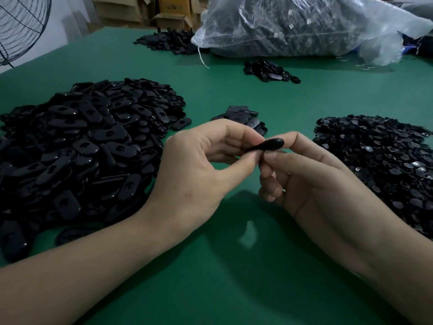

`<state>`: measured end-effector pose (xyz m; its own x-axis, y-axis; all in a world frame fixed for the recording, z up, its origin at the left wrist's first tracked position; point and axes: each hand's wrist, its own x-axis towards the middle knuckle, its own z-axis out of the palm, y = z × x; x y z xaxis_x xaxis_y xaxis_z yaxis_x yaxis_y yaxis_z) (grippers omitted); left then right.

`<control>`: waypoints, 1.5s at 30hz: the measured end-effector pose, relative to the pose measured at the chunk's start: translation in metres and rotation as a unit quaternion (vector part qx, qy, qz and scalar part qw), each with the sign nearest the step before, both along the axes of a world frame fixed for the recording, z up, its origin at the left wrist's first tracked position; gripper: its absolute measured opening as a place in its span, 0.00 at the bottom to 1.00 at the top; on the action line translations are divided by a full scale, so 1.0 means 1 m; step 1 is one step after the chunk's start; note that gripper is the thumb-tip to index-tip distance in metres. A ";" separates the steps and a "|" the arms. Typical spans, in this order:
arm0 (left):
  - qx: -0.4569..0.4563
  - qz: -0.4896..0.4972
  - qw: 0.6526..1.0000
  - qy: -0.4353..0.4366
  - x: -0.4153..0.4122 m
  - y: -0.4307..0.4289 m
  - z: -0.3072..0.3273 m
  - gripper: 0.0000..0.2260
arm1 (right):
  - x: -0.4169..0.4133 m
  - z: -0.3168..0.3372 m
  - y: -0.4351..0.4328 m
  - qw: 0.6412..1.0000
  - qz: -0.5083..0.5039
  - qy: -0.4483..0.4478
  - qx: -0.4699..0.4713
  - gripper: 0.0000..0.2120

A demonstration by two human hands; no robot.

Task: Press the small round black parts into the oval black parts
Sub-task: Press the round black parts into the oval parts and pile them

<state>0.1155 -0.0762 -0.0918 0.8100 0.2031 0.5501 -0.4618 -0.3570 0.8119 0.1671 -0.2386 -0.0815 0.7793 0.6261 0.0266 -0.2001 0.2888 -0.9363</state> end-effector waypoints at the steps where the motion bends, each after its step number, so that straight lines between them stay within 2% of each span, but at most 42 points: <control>1: 0.002 0.002 1.000 -0.002 0.000 0.000 0.000 0.08 | 0.000 0.000 0.000 1.000 0.003 0.000 0.004 0.04; 11: 0.047 0.024 0.998 -0.027 -0.004 -0.001 0.002 0.08 | 0.002 -0.002 0.000 1.000 0.012 0.003 0.026 0.04; 19: 0.068 0.019 0.997 -0.036 -0.004 0.000 0.003 0.11 | 0.000 0.000 -0.002 0.999 0.005 -0.037 0.022 0.04; 26: 0.008 0.000 1.000 -0.020 -0.004 -0.002 0.004 0.11 | 0.001 0.002 -0.003 0.999 0.019 -0.032 0.032 0.07; 31: 0.006 0.001 1.000 -0.006 -0.005 -0.003 0.005 0.11 | 0.004 0.002 -0.001 0.999 0.026 -0.009 0.026 0.07; 37: 0.050 0.020 0.998 -0.025 -0.008 -0.004 0.006 0.11 | 0.005 0.001 -0.001 0.999 0.034 0.005 0.027 0.02; 45: 0.150 0.047 0.983 -0.098 -0.011 -0.003 0.009 0.10 | 0.003 0.003 -0.002 0.999 0.038 -0.014 0.034 0.03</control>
<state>0.1044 -0.0787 -0.0823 0.6680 0.0765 0.7402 -0.5526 -0.6152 0.5623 0.1698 -0.2407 -0.0788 0.7276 0.6798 0.0919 -0.1981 0.3365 -0.9206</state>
